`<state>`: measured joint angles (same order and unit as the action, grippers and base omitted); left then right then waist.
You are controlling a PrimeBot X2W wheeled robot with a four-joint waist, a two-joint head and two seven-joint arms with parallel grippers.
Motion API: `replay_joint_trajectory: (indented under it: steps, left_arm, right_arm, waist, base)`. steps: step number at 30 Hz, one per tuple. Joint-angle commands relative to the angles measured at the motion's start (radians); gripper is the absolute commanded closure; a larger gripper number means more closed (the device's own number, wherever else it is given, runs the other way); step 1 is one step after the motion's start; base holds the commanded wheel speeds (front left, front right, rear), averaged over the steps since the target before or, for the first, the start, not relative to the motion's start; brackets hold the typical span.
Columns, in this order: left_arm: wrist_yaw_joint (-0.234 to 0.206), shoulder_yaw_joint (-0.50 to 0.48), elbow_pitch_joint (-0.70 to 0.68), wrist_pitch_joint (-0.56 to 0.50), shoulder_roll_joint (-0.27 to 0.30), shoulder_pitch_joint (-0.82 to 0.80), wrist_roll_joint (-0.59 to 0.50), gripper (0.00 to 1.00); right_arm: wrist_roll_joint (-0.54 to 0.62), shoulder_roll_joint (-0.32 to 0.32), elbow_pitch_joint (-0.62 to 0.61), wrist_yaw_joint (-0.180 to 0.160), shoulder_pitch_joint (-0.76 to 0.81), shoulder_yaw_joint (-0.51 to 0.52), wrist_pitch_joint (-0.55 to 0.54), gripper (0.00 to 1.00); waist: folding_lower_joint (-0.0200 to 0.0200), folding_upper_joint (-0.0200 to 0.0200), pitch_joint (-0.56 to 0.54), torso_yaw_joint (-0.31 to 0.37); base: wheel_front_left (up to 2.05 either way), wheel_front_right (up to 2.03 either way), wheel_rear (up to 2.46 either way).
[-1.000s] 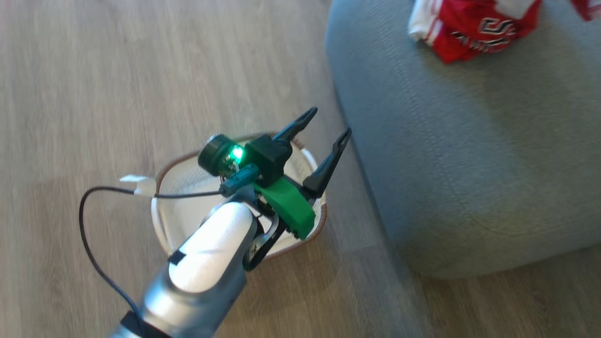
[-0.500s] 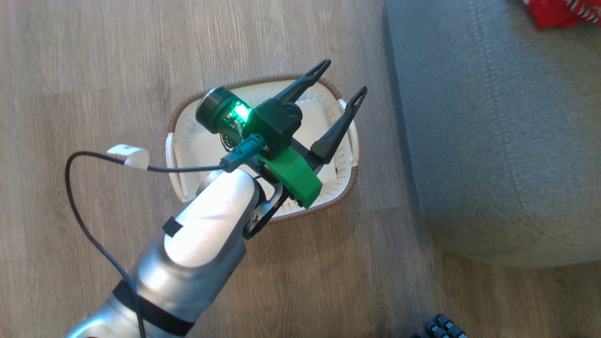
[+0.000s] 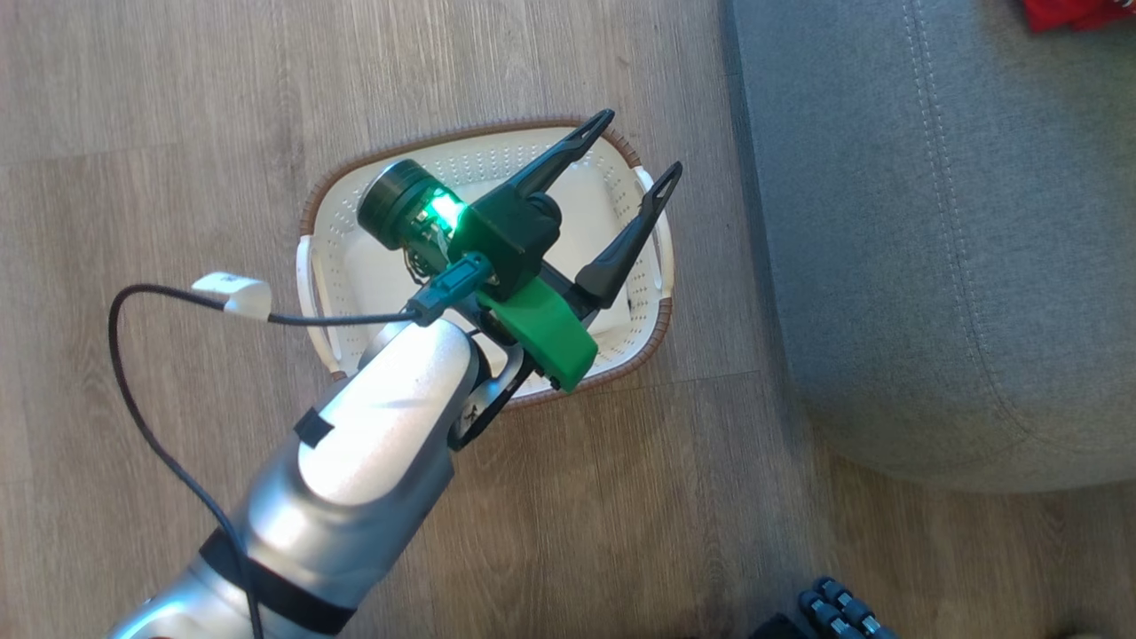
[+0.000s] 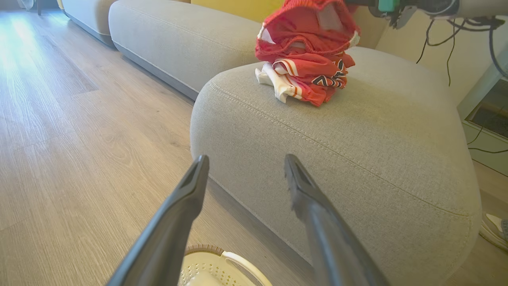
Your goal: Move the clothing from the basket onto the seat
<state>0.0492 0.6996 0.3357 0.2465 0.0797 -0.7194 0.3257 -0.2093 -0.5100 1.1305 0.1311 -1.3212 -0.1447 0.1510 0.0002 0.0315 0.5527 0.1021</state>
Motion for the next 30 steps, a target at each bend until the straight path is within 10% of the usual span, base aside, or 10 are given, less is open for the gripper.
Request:
replay_joint_trajectory:
  steps: [1,11,15,30]
  left_arm:
    - [-0.006,-0.021,-0.041,-0.003,0.018,-0.028,-0.001,0.0]
    - [-0.01,-0.017,-0.049,-0.015,0.036,-0.029,0.006,0.0]
    - [-0.014,-0.015,-0.045,-0.014,0.037,-0.026,0.011,0.0]
    - [-0.034,-0.026,-0.014,-0.012,0.048,0.023,0.053,0.0]
  right_arm:
    - [0.008,0.003,-0.007,0.0,0.024,-0.007,0.01,1.0]
    - [0.016,0.045,0.075,0.0,0.049,-0.018,0.053,0.94]
    - [0.019,0.038,0.085,0.0,0.048,-0.02,0.073,0.0]
    - [-0.078,0.057,-0.016,0.0,0.157,-0.142,0.105,0.0]
  waist:
    - [-0.0002,0.0,0.001,0.0]
    - [-0.0002,0.0,0.01,0.004]
    - [-0.0002,0.0,0.003,0.008]
    - [-0.0002,0.0,-0.09,0.066]
  base:
    - [0.0,0.0,0.0]
    - [0.0,0.0,0.0]
    - [0.0,0.0,0.0]
    - [0.0,0.0,0.0]
